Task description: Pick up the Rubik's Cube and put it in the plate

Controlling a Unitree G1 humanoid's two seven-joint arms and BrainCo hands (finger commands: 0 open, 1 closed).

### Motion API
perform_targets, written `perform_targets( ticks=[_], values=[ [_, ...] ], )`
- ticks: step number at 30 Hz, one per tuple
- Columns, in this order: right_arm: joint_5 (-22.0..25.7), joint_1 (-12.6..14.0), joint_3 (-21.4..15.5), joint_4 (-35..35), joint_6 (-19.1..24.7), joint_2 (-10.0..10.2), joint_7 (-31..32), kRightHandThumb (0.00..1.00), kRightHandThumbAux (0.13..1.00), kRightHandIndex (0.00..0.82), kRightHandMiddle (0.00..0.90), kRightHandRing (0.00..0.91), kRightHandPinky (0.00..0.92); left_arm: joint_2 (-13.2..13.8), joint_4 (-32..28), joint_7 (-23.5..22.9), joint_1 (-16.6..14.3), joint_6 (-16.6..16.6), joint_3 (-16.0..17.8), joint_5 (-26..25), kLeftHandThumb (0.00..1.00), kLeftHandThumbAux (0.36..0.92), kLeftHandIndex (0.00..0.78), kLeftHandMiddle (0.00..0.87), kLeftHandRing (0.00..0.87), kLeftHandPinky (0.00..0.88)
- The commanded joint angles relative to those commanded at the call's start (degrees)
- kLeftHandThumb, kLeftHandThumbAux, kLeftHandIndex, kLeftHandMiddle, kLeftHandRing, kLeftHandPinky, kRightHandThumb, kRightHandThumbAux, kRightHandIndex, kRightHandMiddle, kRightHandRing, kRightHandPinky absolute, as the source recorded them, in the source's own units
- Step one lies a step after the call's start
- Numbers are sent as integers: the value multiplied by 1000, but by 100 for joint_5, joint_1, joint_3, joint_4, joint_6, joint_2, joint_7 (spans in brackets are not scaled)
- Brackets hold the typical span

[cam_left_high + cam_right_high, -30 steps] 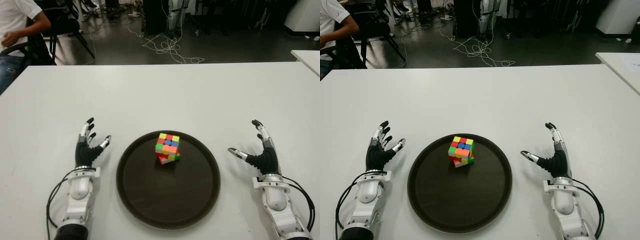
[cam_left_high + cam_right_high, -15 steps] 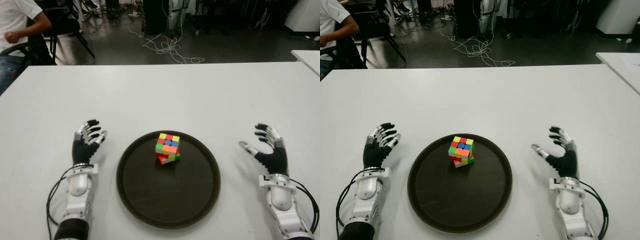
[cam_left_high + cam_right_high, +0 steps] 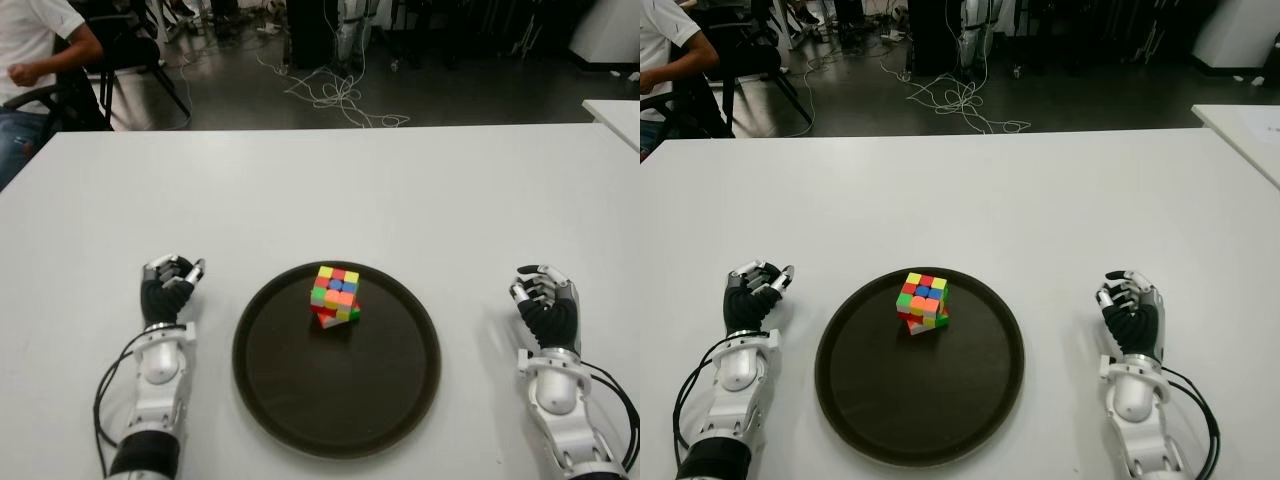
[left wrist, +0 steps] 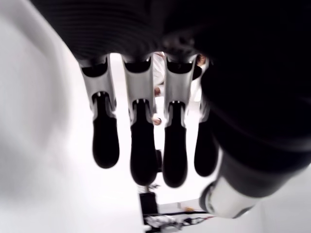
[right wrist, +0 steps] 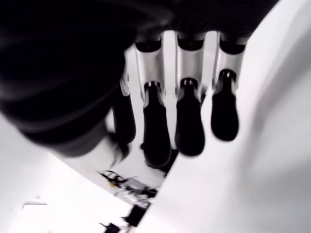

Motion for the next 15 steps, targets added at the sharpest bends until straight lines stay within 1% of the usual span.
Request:
perform_targets(
  ticks=[8,15],
  values=[
    [-76,35,131,-160,217,-80,10,692,729,435,769,783,778,44,-121,-35,45,168,-87,114,188,850,664,789,799,784],
    [-134,81,193,-354,382,-87,1,691,730,435,772,783,777,40,-167,-16,43,282,-91,127,189,857,673,794,804,786]
  ],
)
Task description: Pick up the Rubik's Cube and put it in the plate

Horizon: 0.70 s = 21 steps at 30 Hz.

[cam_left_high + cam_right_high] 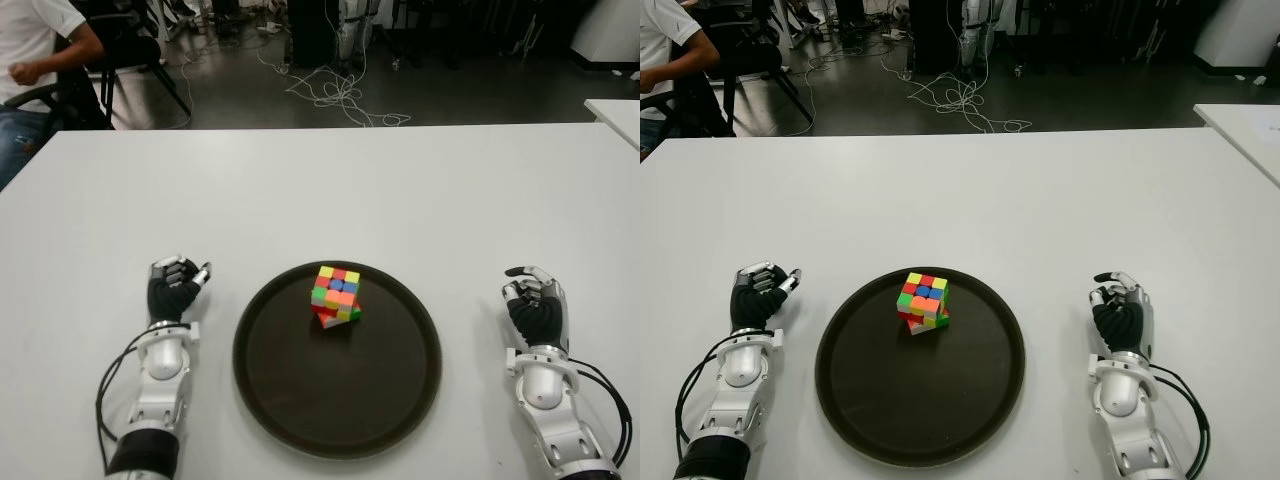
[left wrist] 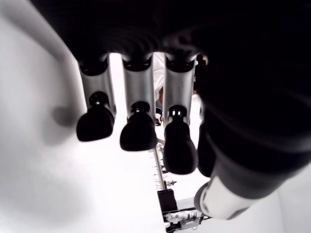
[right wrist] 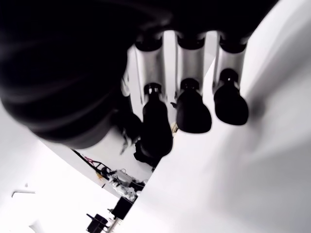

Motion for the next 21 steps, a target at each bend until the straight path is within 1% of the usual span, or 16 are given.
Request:
perform_targets(
  ticks=[6,9,14,21],
  values=[
    [-17,39,46,-136,109,-12,6,691,729,435,763,777,777,-3,-9,31,-14,74,1,13,201,855,675,793,806,790],
    [-13,38,60,-141,122,-27,13,691,729,435,766,782,779,3,-1,45,-19,89,-5,27,191,858,672,793,805,785],
    [21,47,67,-177,120,-29,43,691,729,435,774,786,780,13,14,82,-22,77,-28,74,185,868,667,790,802,784],
    [24,59,73,-179,137,-39,46,692,729,435,769,782,773,0,23,168,-13,59,-59,139,181,861,673,796,806,788]
  ],
)
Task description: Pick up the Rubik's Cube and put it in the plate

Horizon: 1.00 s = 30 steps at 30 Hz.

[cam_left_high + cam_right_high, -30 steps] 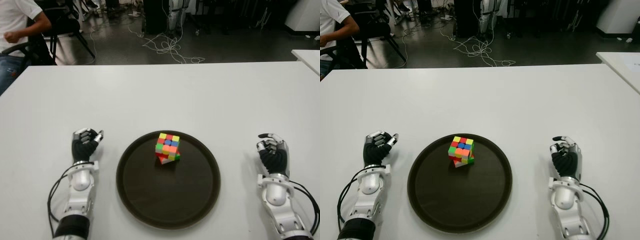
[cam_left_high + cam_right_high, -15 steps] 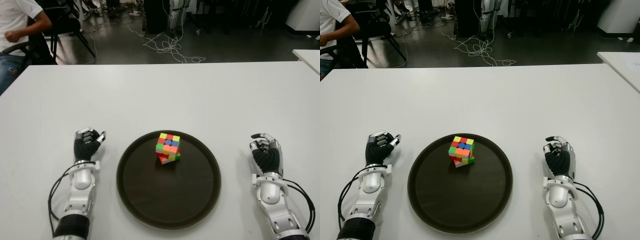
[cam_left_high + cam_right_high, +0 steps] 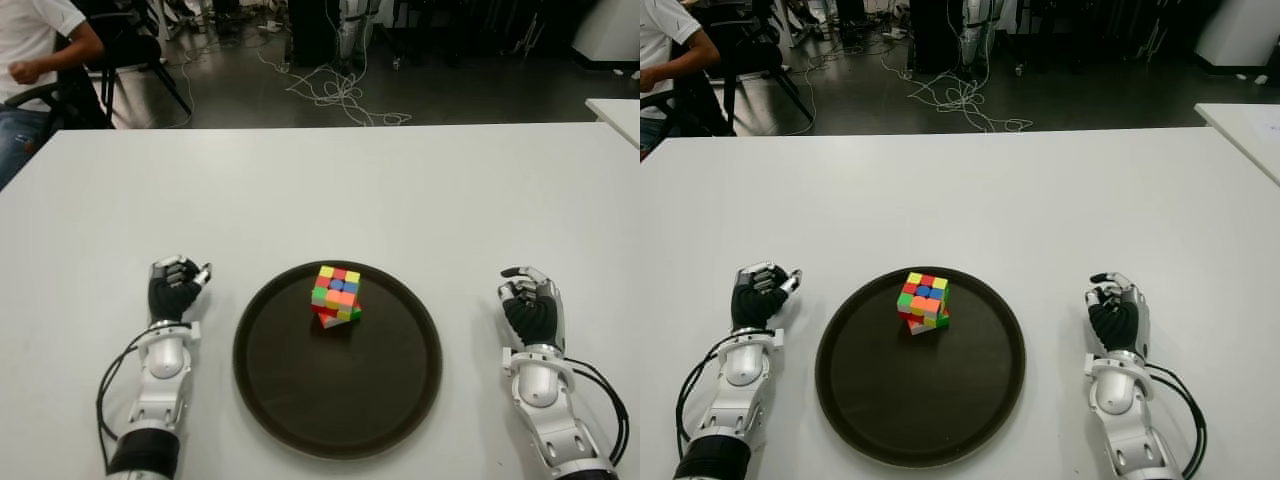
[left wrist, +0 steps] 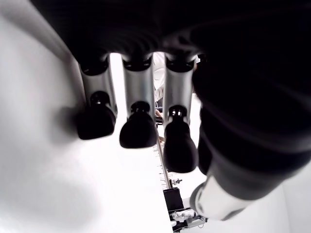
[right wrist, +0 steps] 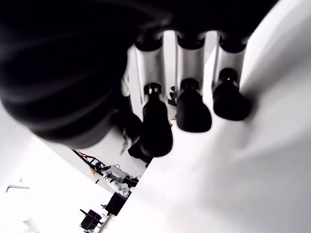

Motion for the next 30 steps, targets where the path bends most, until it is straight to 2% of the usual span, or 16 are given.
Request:
perform_targets(
  ticks=[12,30],
  values=[
    [-172,-7,49,72,-7,-63,-53,692,731,434,759,773,765,-8,101,80,10,-144,-38,37,195,867,658,786,797,778],
    [-214,-74,25,225,-153,-13,-81,693,729,435,761,775,766,-7,235,14,-58,-335,18,-75,246,863,648,778,787,771]
  ],
)
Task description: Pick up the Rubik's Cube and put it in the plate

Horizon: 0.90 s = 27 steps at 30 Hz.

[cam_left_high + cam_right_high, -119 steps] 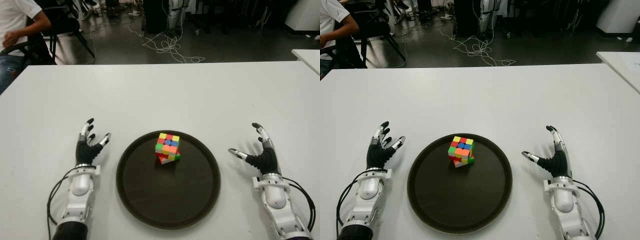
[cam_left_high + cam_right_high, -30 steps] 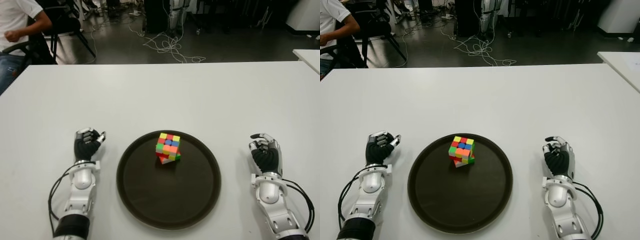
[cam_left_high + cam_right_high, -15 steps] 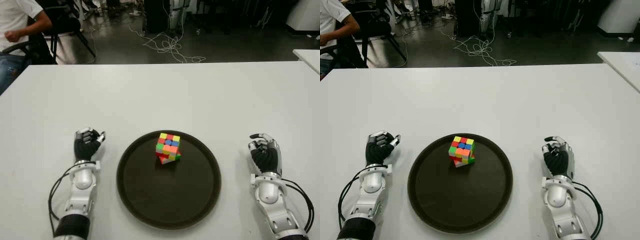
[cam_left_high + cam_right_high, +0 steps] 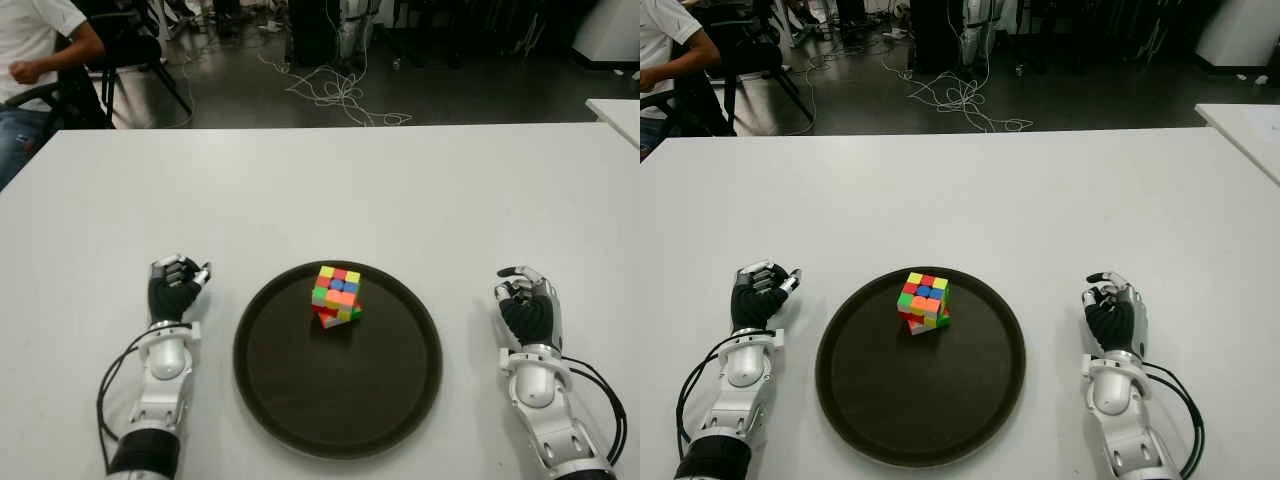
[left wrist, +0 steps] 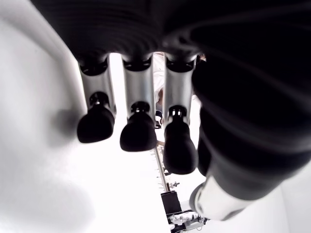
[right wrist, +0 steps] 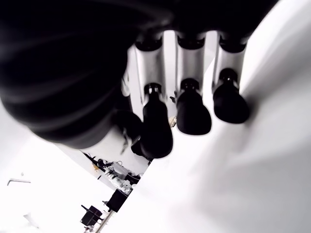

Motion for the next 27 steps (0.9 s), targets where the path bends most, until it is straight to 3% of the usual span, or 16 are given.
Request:
perform_targets(
  ticks=[8,27],
  values=[
    [-24,-43,6,103,-103,28,-58,691,731,434,766,774,765,7,-74,-97,30,-10,1,-55,190,860,660,789,799,781],
    [94,3,-15,17,-186,55,-29,692,730,433,750,763,760,77,-68,-83,38,-2,-74,60,195,863,656,788,795,778]
  ],
)
